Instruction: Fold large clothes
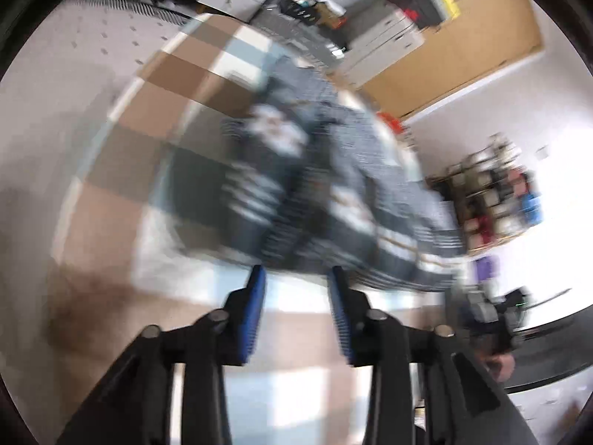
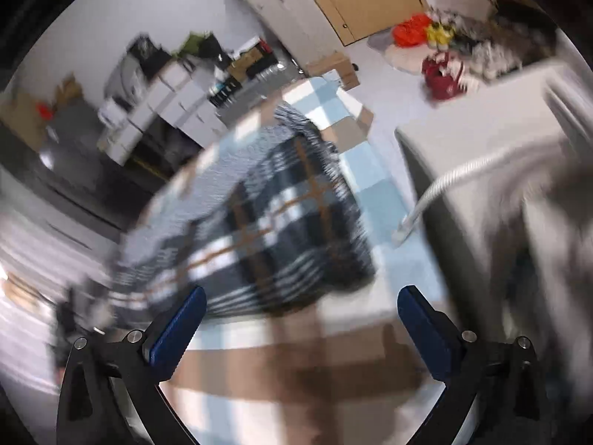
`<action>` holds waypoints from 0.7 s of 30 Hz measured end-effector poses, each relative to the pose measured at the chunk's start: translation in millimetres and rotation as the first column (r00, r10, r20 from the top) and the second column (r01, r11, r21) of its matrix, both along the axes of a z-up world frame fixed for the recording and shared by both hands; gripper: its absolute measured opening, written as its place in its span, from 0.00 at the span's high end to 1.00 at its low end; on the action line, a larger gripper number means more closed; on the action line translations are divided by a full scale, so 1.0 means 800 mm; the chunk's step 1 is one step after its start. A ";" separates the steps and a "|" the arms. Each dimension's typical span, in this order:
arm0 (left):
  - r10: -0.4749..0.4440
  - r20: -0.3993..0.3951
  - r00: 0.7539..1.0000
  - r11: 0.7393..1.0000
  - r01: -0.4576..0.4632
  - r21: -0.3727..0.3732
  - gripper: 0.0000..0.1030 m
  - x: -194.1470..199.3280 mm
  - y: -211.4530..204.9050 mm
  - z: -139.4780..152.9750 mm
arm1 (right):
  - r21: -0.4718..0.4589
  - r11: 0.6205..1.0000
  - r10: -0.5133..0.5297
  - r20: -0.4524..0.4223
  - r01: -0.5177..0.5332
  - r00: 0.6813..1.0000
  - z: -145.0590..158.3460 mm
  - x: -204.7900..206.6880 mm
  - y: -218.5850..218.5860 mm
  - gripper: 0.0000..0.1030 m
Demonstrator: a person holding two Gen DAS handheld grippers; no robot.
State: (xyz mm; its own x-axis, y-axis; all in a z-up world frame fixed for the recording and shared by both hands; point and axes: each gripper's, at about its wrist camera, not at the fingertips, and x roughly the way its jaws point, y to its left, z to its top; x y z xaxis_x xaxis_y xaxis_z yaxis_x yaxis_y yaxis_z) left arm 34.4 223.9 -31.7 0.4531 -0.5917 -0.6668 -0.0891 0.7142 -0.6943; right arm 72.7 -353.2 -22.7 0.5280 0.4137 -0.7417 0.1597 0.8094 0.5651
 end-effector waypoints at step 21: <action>0.278 -0.116 0.954 0.934 -0.296 -0.199 0.25 0.060 -0.069 -0.069 | 0.430 0.871 -0.171 -0.192 0.239 0.967 -0.101 0.072 0.069 0.00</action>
State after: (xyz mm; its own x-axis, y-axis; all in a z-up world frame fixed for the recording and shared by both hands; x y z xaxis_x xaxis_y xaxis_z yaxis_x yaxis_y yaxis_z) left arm 82.5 168.7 -86.7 0.5716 -0.5764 -0.5840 -0.3336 0.4870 -0.8072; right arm 130.2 -297.7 -103.8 0.5396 0.6121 -0.5781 0.4007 0.4172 0.8157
